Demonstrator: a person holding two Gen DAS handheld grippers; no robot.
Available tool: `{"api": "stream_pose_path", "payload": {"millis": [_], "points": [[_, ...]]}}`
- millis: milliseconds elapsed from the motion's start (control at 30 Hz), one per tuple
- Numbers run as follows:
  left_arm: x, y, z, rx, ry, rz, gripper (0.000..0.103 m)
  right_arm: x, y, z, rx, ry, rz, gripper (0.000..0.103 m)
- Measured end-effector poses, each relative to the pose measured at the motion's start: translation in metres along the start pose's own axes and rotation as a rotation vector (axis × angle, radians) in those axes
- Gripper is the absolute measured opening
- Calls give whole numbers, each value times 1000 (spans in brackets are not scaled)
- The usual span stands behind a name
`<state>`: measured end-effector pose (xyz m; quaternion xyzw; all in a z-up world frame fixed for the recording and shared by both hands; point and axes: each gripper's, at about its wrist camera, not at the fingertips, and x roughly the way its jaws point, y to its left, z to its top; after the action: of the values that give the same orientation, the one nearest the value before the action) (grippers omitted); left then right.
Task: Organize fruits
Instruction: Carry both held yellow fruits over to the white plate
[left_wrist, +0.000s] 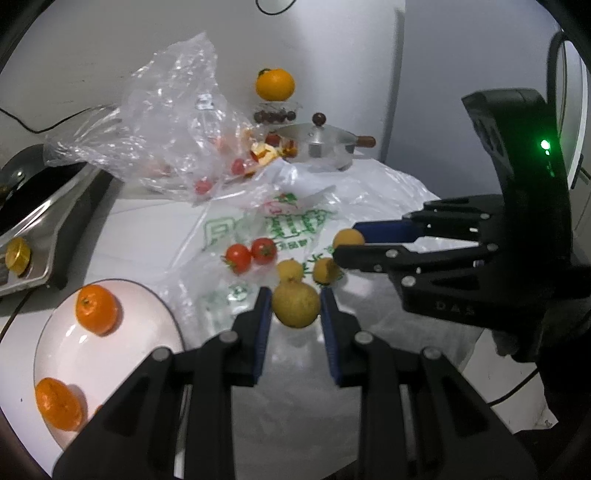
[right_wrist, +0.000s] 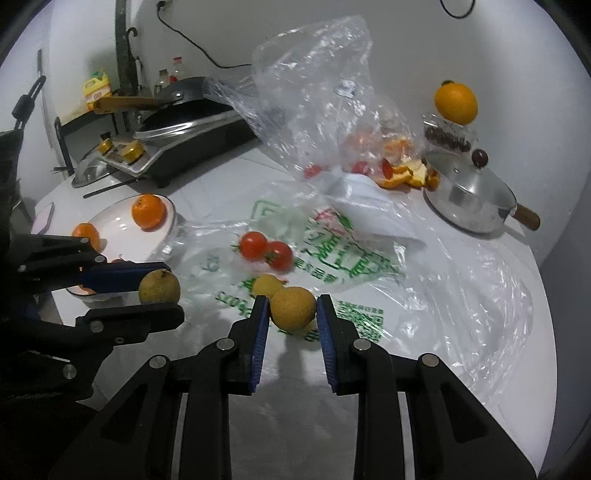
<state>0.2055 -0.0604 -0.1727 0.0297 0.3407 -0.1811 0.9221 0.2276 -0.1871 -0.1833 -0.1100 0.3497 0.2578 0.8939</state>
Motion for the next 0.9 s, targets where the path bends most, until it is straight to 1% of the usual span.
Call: {"api": "stream_pose_path", "payload": {"millis": [533, 900], "points": [[-40, 48, -21, -81, -51, 59, 27, -6, 56, 20, -77, -21, 13, 29], [-62, 89, -37, -140, -85, 123, 27, -2, 92, 30, -124, -22, 36, 29]]}}
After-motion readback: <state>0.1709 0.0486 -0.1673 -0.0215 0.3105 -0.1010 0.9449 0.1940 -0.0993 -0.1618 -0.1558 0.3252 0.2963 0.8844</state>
